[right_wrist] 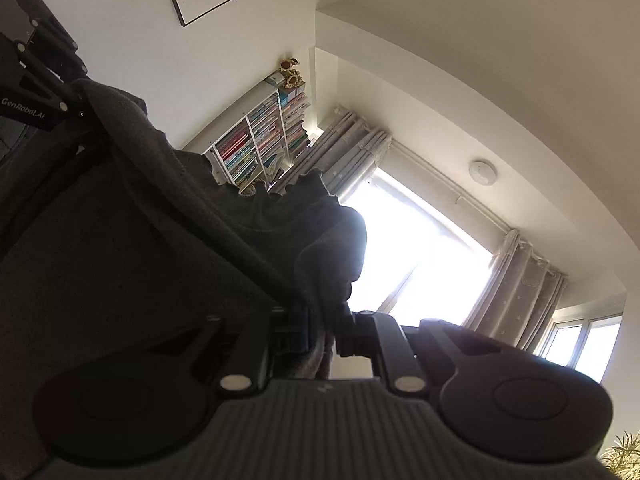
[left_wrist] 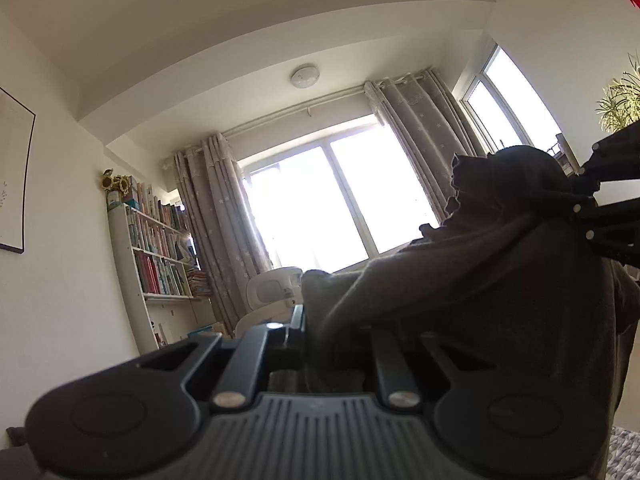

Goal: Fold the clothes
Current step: 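Lift the sweatshirt high with both grippers and shake it out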

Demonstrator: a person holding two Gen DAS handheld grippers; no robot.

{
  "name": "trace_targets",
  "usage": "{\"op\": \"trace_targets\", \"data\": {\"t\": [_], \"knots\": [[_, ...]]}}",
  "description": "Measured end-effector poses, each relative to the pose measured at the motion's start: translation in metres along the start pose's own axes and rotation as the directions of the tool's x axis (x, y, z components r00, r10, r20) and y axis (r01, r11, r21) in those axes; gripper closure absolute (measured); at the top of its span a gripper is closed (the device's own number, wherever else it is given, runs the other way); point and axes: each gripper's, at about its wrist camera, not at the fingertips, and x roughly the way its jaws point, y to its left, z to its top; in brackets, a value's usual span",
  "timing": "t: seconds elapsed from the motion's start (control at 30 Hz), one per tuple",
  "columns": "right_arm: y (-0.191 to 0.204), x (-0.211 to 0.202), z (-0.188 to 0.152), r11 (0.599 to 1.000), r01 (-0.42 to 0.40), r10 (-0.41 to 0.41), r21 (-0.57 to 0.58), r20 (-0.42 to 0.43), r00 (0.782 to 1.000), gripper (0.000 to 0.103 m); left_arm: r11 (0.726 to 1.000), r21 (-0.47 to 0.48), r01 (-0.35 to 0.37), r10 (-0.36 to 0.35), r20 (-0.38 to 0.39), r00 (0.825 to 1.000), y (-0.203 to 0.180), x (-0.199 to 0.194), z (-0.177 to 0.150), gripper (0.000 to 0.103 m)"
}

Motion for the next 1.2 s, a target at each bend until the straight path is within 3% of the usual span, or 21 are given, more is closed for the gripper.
{"op": "trace_targets", "data": {"t": [0.23, 0.37, 0.57, 0.7, 0.77, 0.83, 0.93, 1.03, 1.1, 1.13, 1.2], "knots": [[-0.013, -0.010, -0.004, 0.996, 0.047, -0.044, -0.078, 0.041, 0.998, 0.092, 0.998, 0.003, 0.070, -0.070, 0.002, 0.998, -0.010, -0.029, -0.009, 0.090], [-0.013, -0.015, -0.003, 0.990, 0.048, -0.044, -0.134, 0.036, 0.998, 0.092, 0.991, -0.047, 0.127, -0.128, -0.011, 0.992, -0.008, -0.036, -0.015, 0.090], [0.002, -0.013, -0.013, 0.989, -0.057, 0.053, -0.138, -0.035, 0.998, 0.091, 0.975, -0.083, 0.207, -0.211, -0.041, 0.977, -0.005, -0.041, -0.044, 0.088], [0.044, 0.014, -0.047, 0.976, -0.141, 0.123, -0.166, -0.118, 0.985, 0.091, 0.967, -0.057, 0.250, -0.256, -0.149, 0.955, -0.024, -0.014, -0.087, 0.088], [0.067, 0.034, -0.074, 0.969, -0.199, 0.174, -0.144, -0.173, 0.969, 0.091, 0.959, -0.051, 0.278, -0.282, -0.231, 0.931, -0.035, 0.013, -0.118, 0.088], [0.093, 0.063, -0.107, 0.954, -0.278, 0.245, -0.112, -0.243, 0.939, 0.091, 0.953, -0.047, 0.298, -0.297, -0.309, 0.903, -0.045, 0.041, -0.148, 0.087], [0.138, 0.120, -0.158, 0.937, -0.347, 0.317, -0.036, -0.329, 0.889, 0.091, 0.961, -0.087, 0.263, -0.273, -0.454, 0.848, -0.057, 0.110, -0.204, 0.087], [0.184, 0.182, -0.200, 0.937, -0.323, 0.348, 0.130, -0.411, 0.843, 0.090, 0.969, -0.157, 0.189, -0.245, -0.578, 0.778, -0.064, 0.180, -0.256, 0.086], [0.215, 0.205, -0.225, 0.940, -0.277, 0.341, 0.201, -0.498, 0.797, 0.072, 0.965, -0.190, 0.181, -0.262, -0.655, 0.709, -0.069, 0.215, -0.294, 0.078], [0.226, 0.208, -0.236, 0.937, -0.268, 0.347, 0.224, -0.531, 0.773, 0.070, 0.969, -0.182, 0.168, -0.247, -0.681, 0.689, -0.072, 0.220, -0.310, 0.072], [0.240, 0.207, -0.260, 0.919, -0.270, 0.390, 0.287, -0.569, 0.723, 0.070, 0.980, -0.154, 0.128, -0.200, -0.721, 0.663, -0.076, 0.220, -0.338, 0.069]]}}
